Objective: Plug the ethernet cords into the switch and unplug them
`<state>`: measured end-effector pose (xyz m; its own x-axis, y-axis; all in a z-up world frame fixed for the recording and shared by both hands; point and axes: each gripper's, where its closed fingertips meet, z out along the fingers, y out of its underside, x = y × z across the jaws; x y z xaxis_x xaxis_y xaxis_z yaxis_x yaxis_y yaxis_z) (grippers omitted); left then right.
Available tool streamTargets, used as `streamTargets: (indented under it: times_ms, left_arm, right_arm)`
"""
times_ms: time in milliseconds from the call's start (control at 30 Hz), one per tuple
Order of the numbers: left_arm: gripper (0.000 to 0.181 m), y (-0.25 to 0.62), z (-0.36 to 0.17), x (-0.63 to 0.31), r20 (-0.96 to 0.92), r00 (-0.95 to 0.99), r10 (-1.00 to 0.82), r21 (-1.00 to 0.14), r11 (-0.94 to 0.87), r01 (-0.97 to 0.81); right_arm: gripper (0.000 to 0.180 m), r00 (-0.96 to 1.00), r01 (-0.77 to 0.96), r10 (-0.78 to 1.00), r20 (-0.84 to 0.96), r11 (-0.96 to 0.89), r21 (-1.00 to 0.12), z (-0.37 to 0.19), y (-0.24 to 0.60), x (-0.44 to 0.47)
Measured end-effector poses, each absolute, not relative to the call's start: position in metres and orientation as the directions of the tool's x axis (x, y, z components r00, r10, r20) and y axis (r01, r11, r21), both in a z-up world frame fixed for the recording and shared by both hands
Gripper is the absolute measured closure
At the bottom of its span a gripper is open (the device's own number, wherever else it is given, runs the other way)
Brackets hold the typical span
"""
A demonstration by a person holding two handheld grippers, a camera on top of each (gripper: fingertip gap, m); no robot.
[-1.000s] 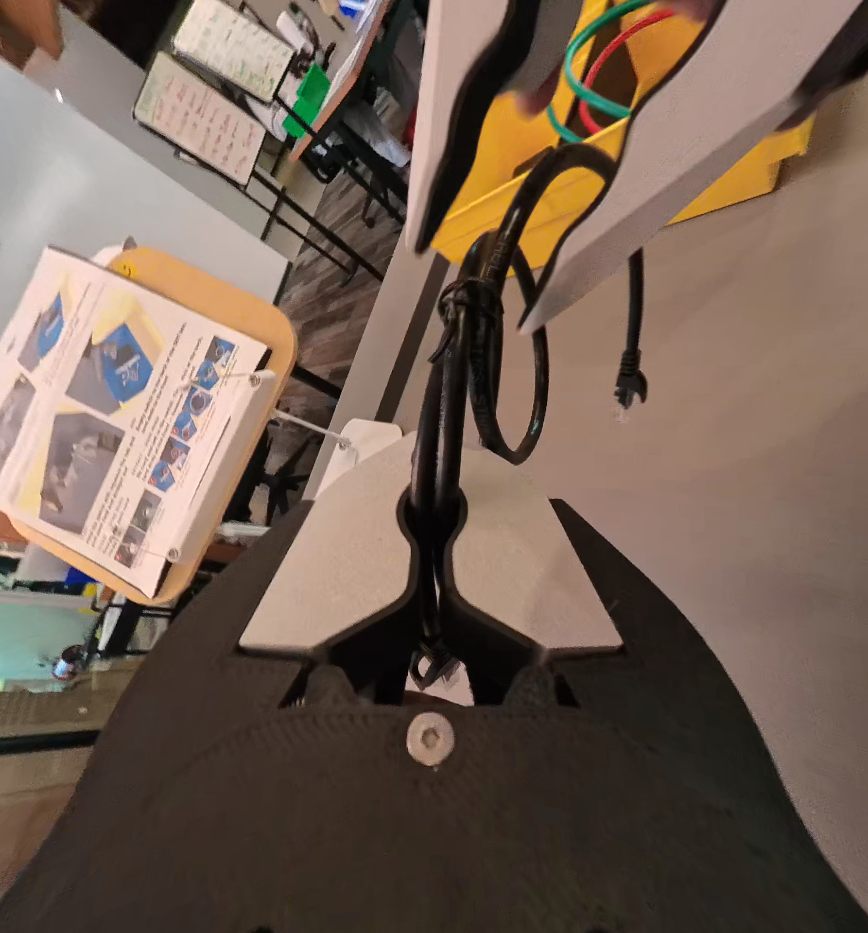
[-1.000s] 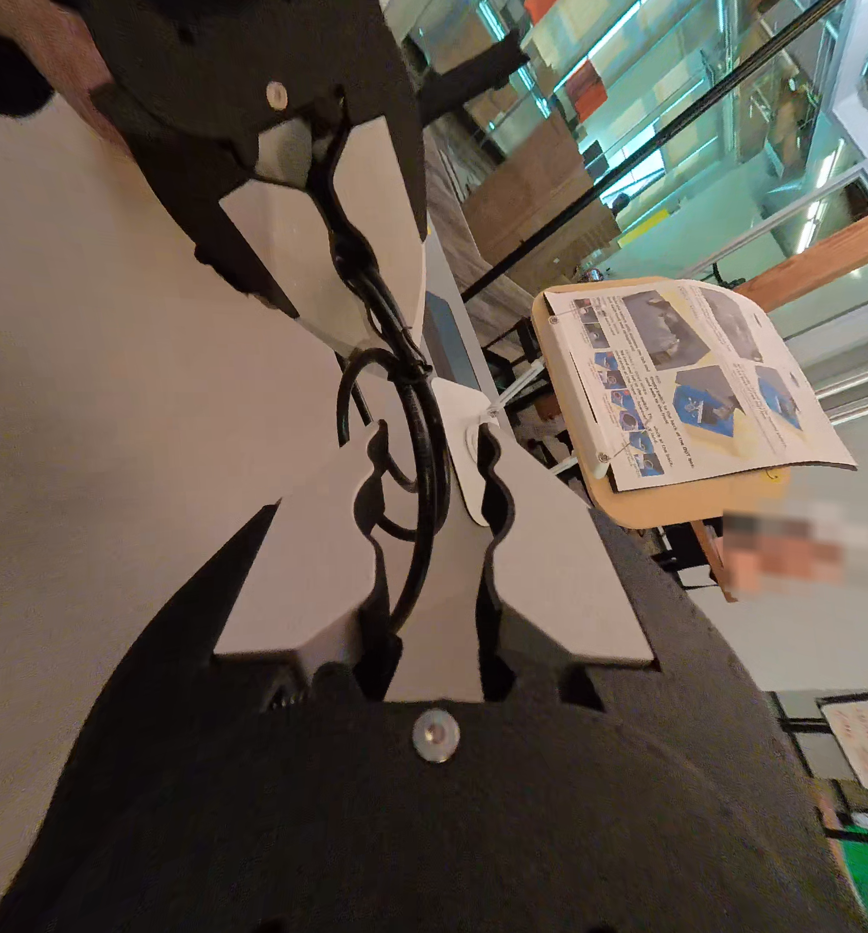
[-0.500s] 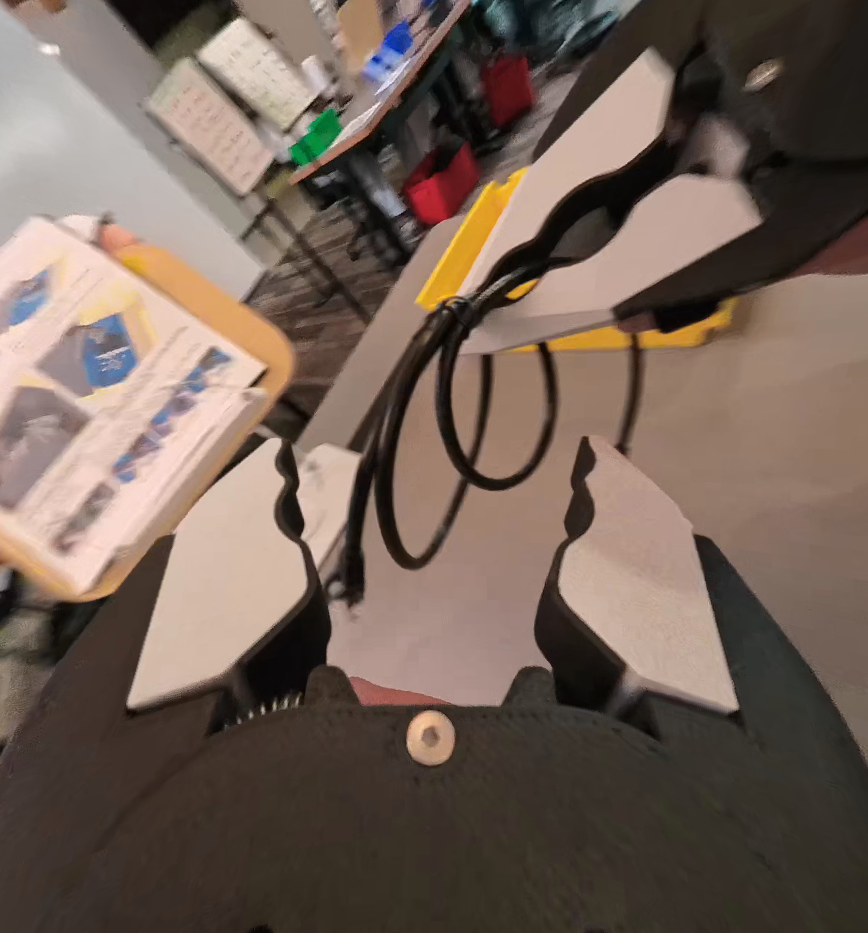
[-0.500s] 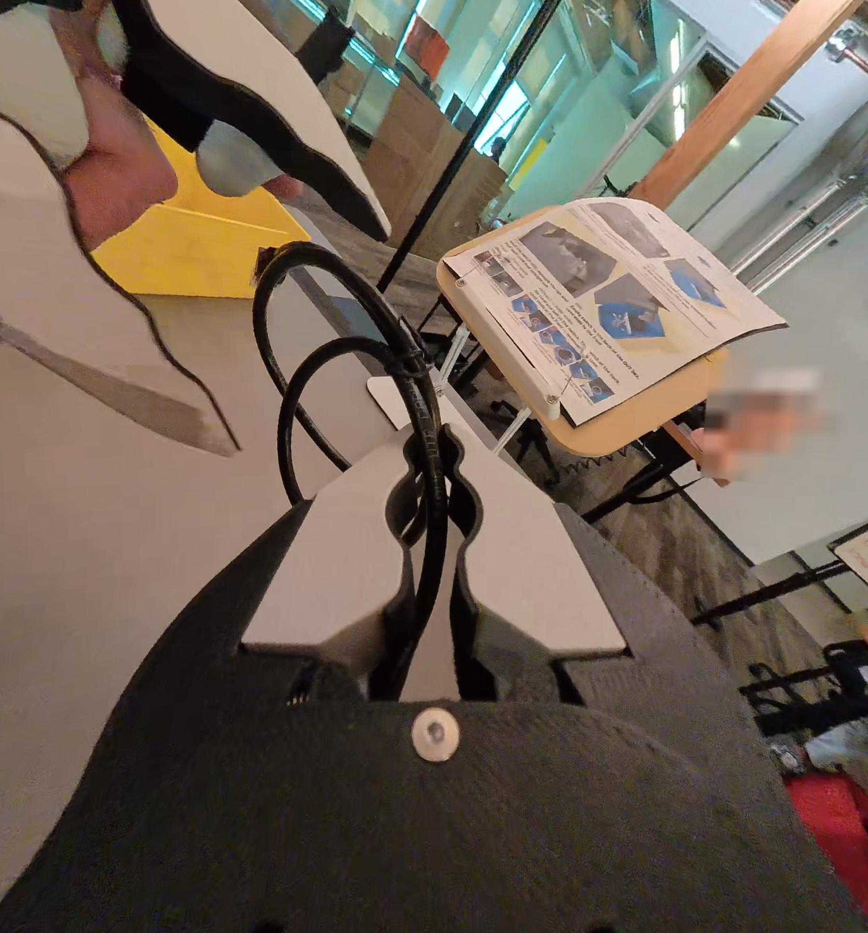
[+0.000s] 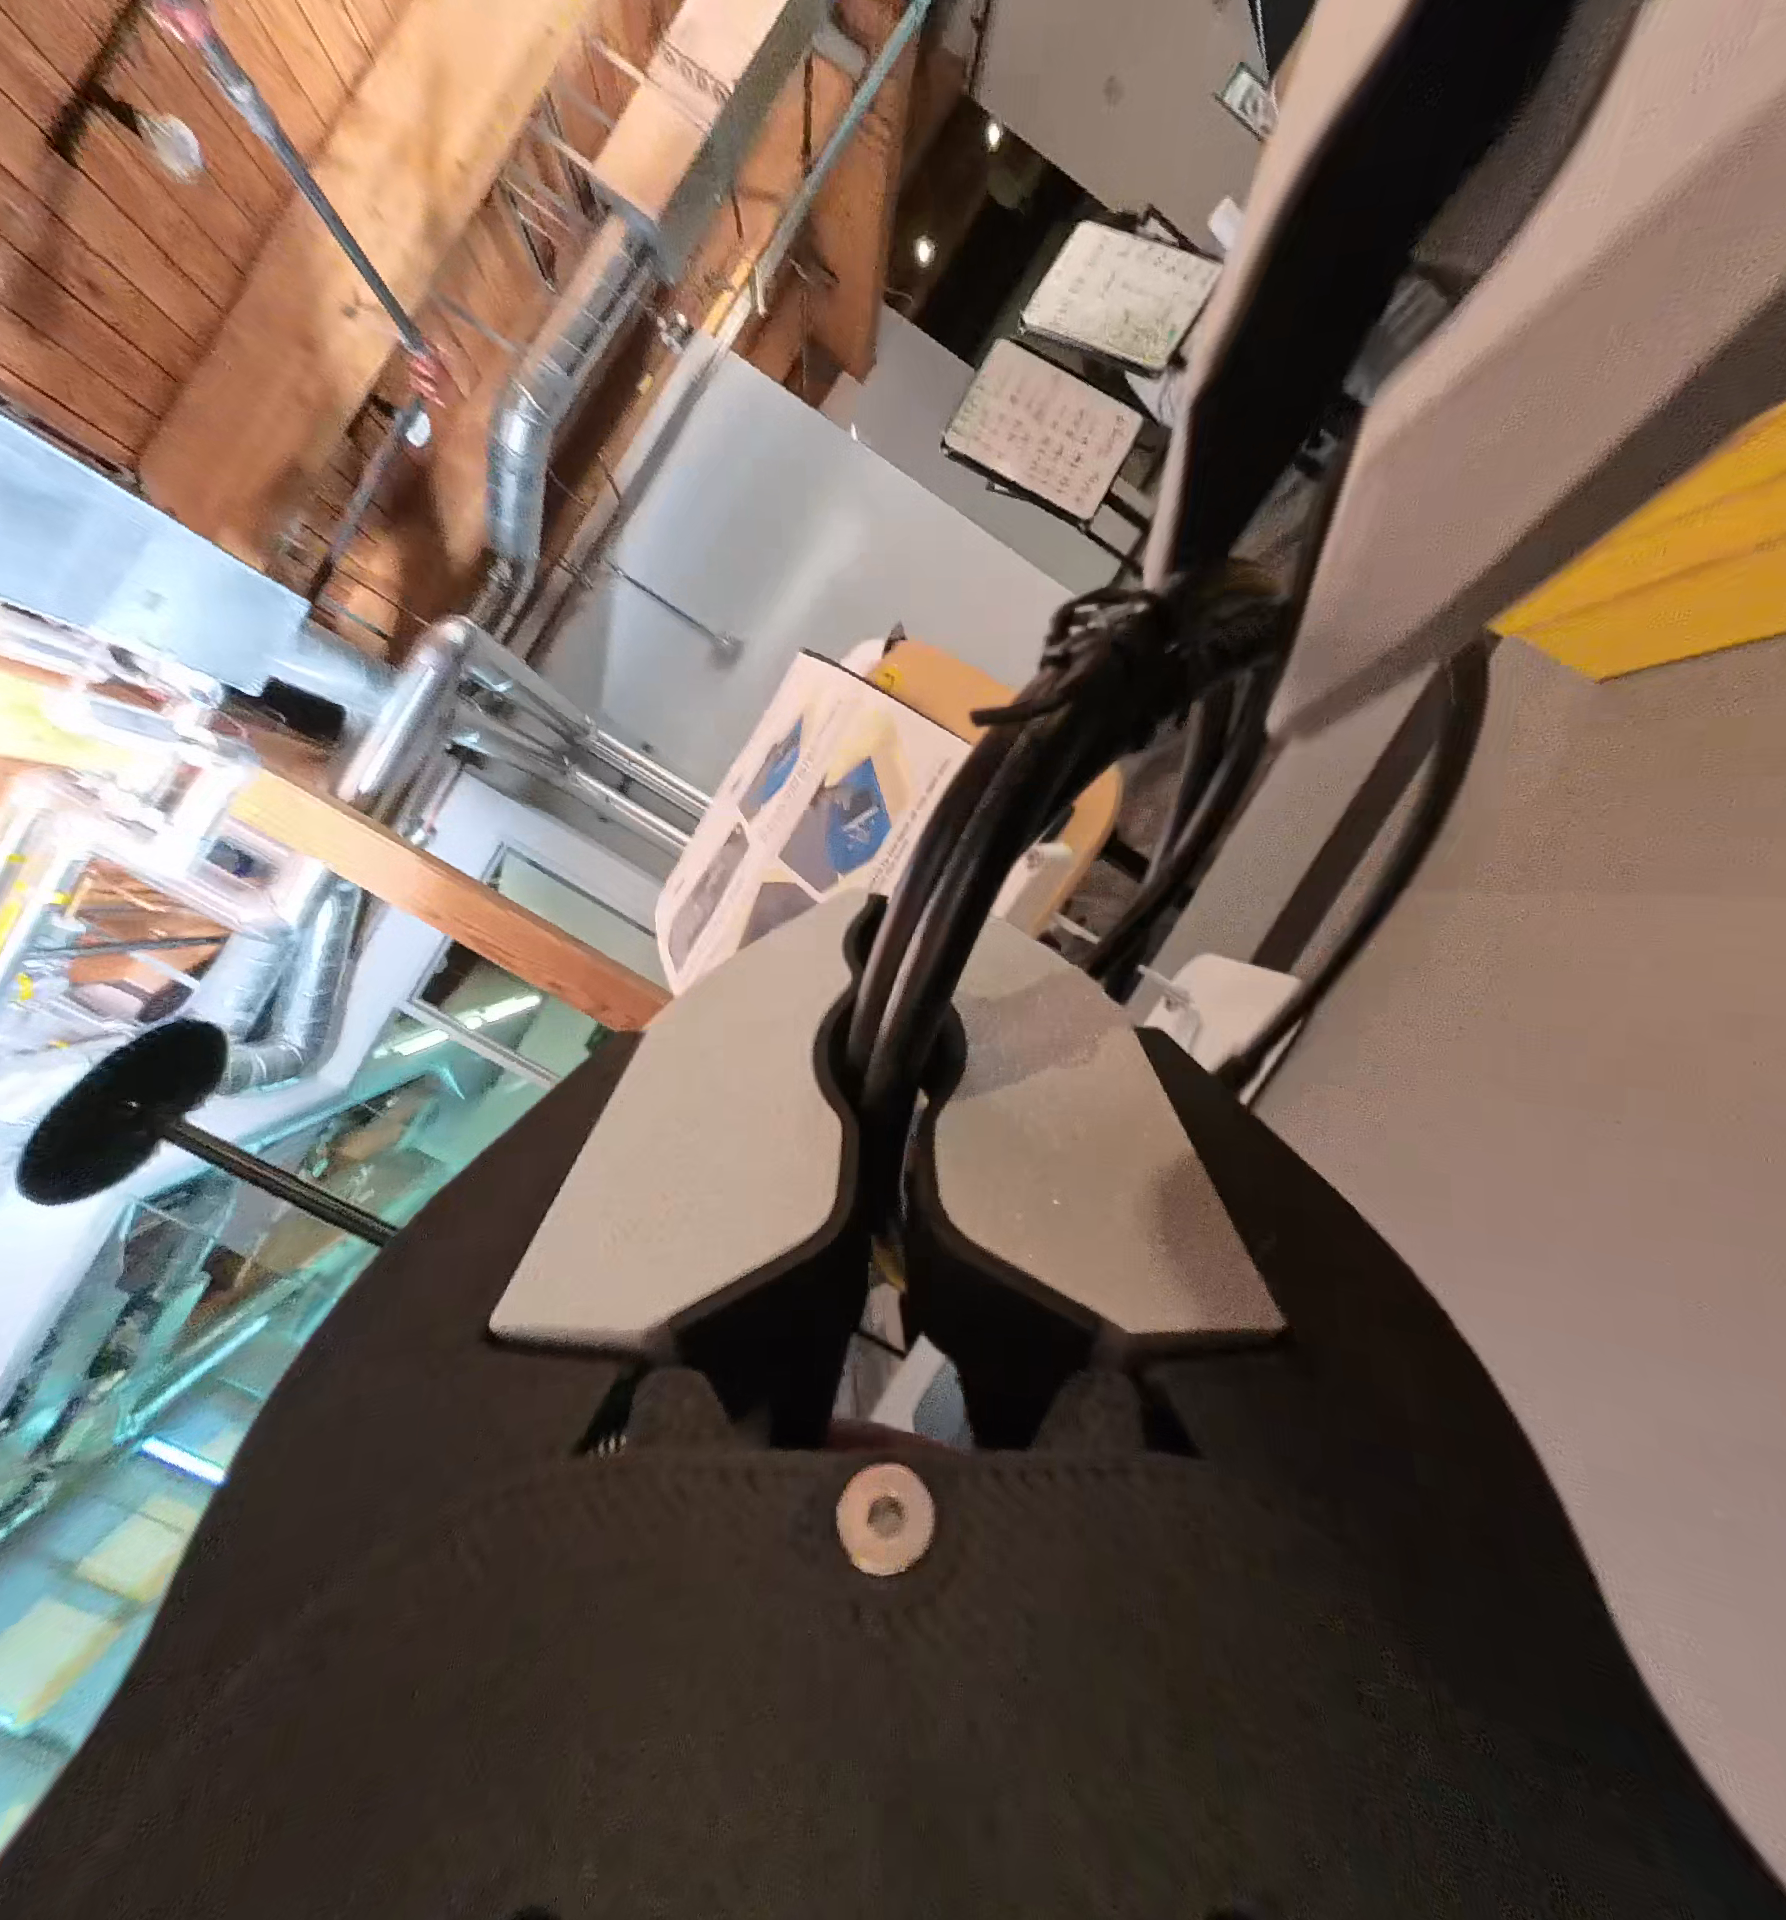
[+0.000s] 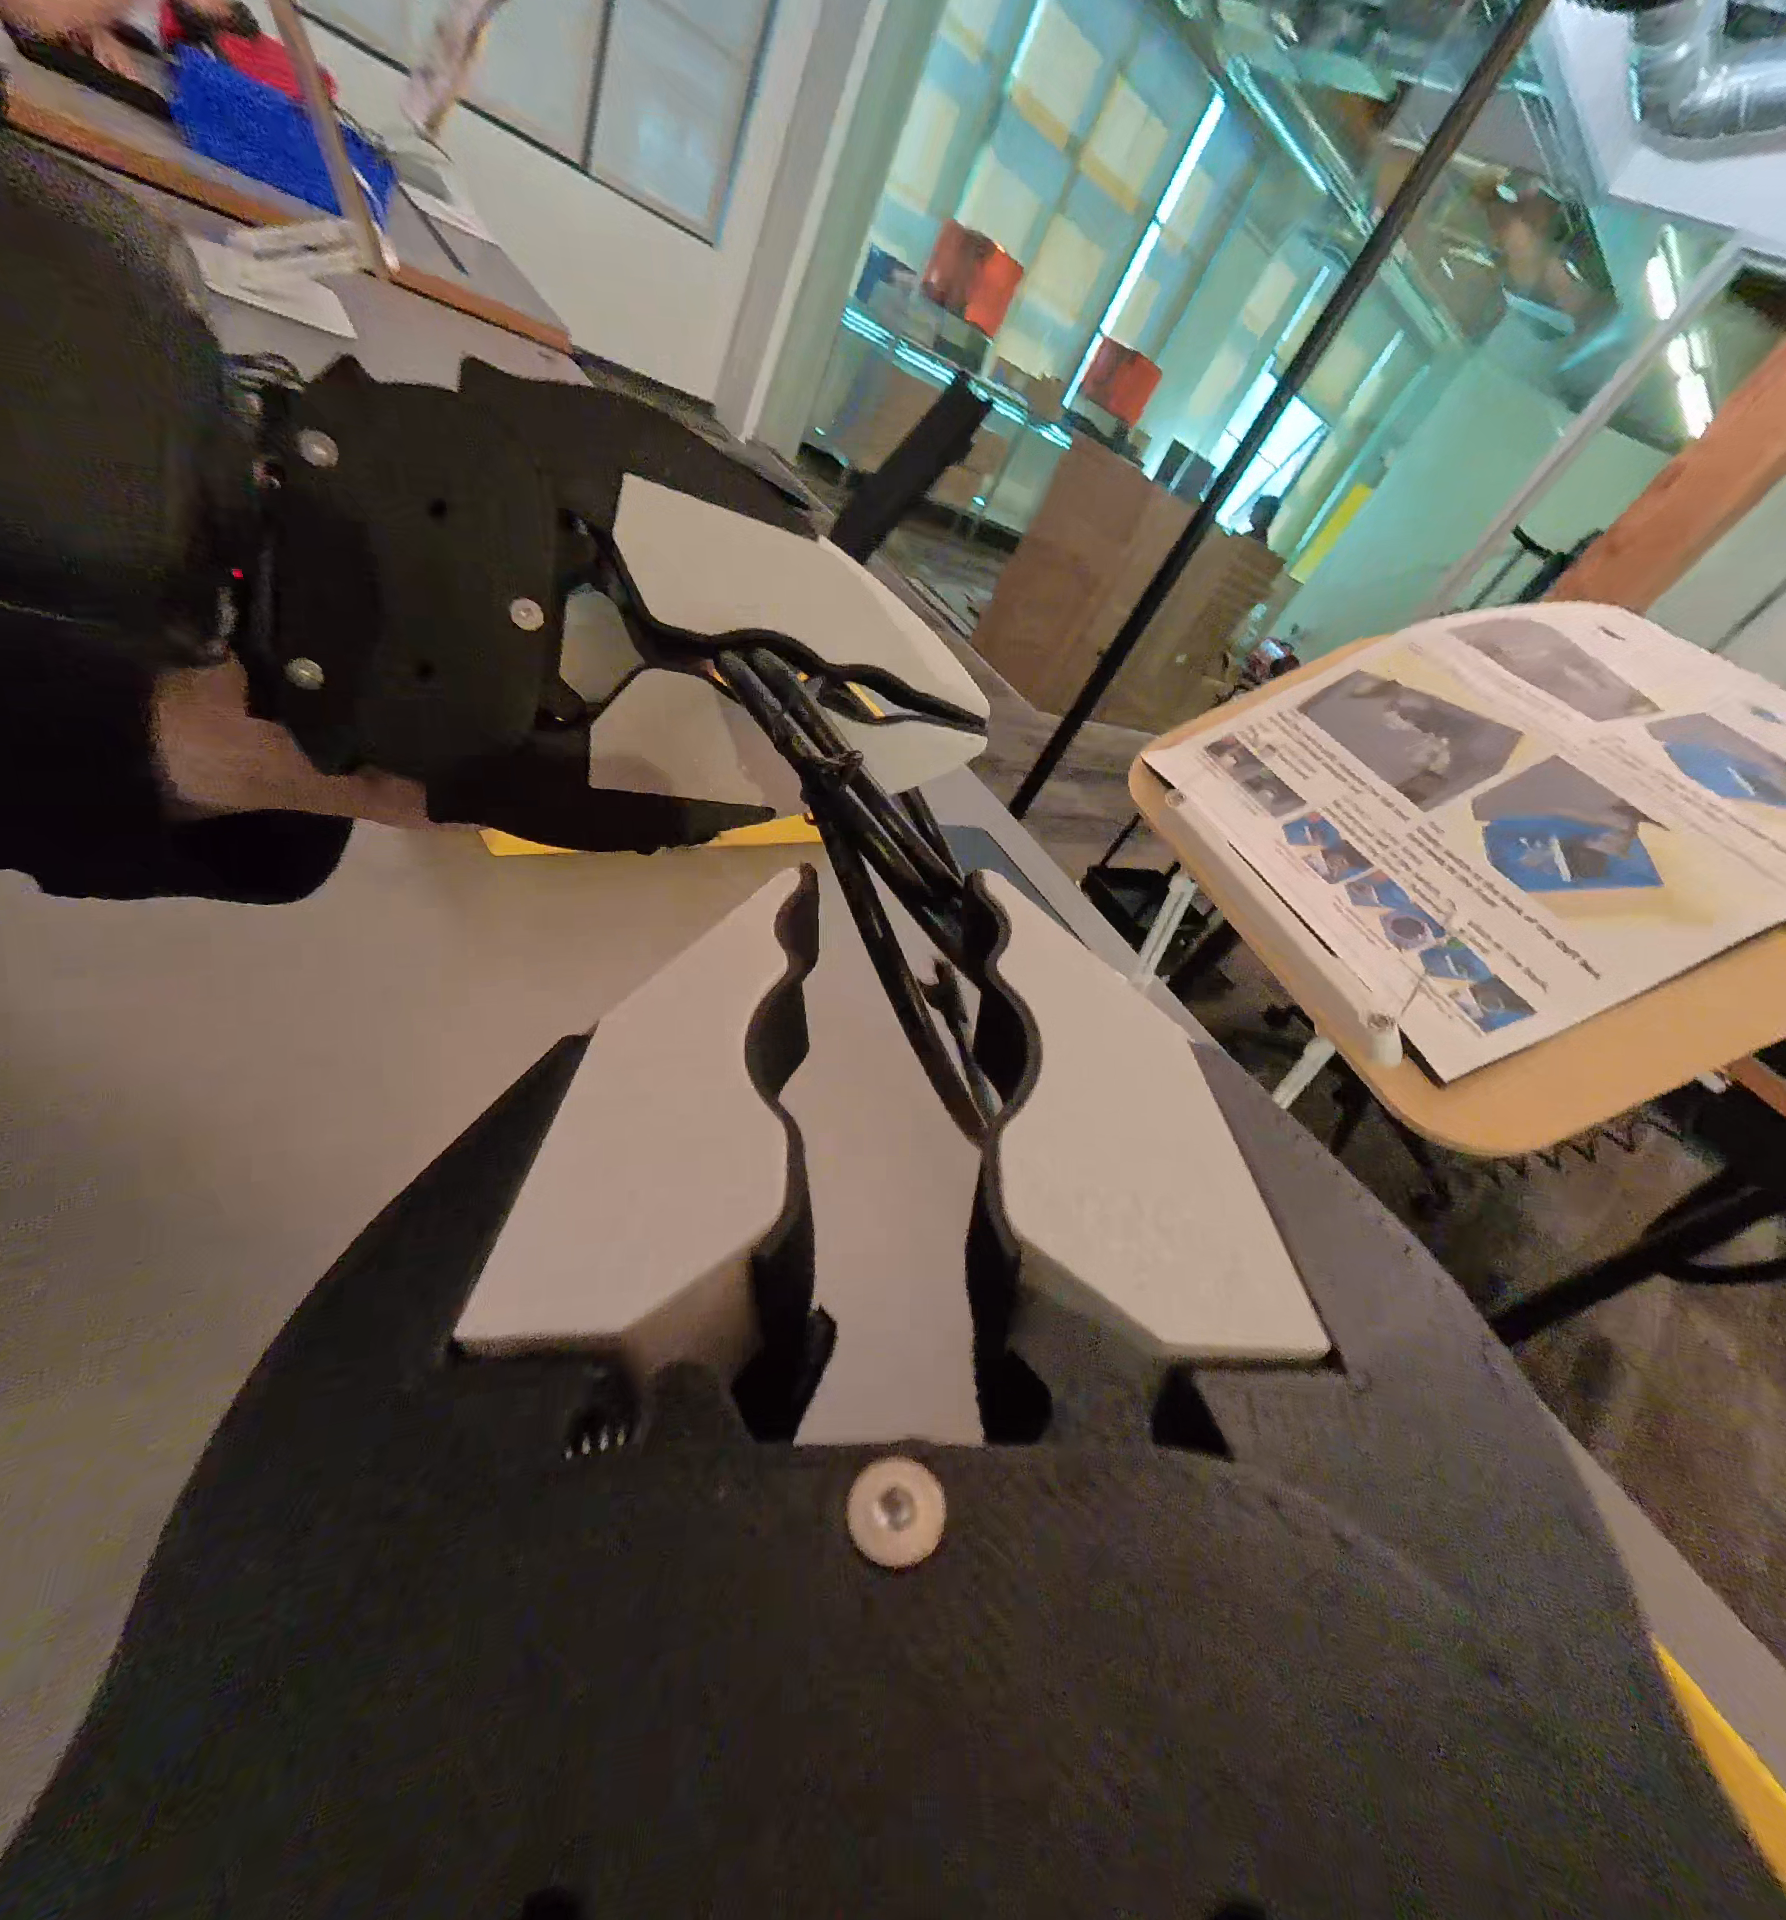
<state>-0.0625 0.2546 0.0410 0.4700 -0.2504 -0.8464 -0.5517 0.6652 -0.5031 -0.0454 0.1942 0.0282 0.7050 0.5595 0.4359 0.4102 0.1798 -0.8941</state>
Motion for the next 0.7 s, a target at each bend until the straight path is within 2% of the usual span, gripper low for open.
streamTargets:
  times_ms: [100,233,333,400,700]
  left_arm:
    - [0.180,0.245,0.048,-0.061,-0.878,0.438,-0.195,-0.428,0.731,-0.531]
    - [0.180,0.234,0.049,-0.056,-0.896,0.392,-0.207,-0.397,0.769,-0.501]
    - [0.180,0.229,0.043,-0.052,-0.920,0.336,-0.202,-0.357,0.788,-0.502]
    - [0.180,0.225,0.039,-0.048,-0.930,0.309,-0.200,-0.337,0.799,-0.497]
    - [0.180,0.224,0.037,-0.047,-0.932,0.309,-0.189,-0.328,0.803,-0.498]
  right_arm:
    - [0.153,0.626,0.402,0.615,0.480,0.273,-0.874,0.043,0.175,-0.053]
    - [0.154,0.526,0.506,0.595,0.608,0.356,-0.786,0.039,0.165,-0.058]
    - [0.160,0.484,0.532,0.597,0.640,0.380,-0.757,0.037,0.159,-0.061]
    - [0.168,0.475,0.521,0.599,0.645,0.399,-0.755,0.039,0.155,-0.064]
    - [0.171,0.470,0.510,0.643,0.604,0.361,-0.781,0.034,0.155,-0.064]
